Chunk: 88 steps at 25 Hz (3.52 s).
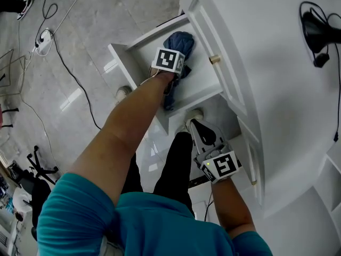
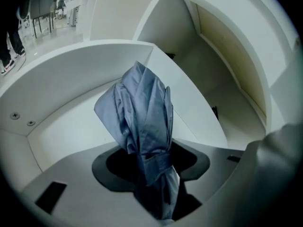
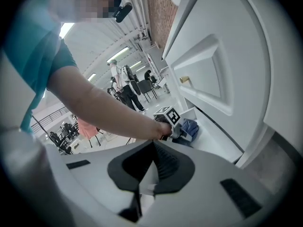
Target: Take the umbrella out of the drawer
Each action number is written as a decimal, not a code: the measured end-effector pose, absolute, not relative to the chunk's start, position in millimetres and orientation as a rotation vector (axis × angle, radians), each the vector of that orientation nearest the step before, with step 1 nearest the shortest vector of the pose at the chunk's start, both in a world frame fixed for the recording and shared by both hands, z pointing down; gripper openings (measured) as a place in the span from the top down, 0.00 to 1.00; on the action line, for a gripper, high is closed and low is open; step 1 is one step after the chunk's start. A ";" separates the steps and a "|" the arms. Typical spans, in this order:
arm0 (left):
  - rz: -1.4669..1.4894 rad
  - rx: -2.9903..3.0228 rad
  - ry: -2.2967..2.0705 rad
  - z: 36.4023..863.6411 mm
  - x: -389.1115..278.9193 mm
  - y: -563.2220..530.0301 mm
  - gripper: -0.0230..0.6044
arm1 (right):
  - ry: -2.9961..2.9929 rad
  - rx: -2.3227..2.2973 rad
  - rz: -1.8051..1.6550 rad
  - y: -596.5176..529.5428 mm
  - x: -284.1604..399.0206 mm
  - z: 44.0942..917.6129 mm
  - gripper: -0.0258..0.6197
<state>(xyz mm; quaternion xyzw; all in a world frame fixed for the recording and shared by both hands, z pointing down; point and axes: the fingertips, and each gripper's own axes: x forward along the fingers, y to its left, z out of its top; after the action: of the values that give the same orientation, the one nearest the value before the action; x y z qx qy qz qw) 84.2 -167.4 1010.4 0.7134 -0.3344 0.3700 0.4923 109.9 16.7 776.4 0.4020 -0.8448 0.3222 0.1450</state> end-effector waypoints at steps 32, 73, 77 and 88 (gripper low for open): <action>0.610 1.751 -0.767 777.7 18.6 -191.4 0.60 | -2.397 1.294 0.761 -58.7 114.4 612.3 0.92; -0.033 2.670 -0.815 227.4 -62.9 -204.2 0.60 | -2.656 1.430 0.294 -153.8 187.2 234.2 0.93; -0.065 2.743 -0.804 200.4 -60.7 -195.8 0.60 | -2.658 1.424 0.259 -155.1 185.3 215.8 0.93; -0.190 2.838 -0.736 162.6 -65.1 -162.4 0.60 | -2.693 1.436 0.237 -144.4 177.9 188.0 0.93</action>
<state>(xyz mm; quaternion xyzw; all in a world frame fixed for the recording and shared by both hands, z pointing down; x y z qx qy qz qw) -65.1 -162.4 162.6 0.9610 -0.2491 -0.0643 0.1016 177.9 -144.4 188.0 0.4687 -0.8790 0.0773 0.0405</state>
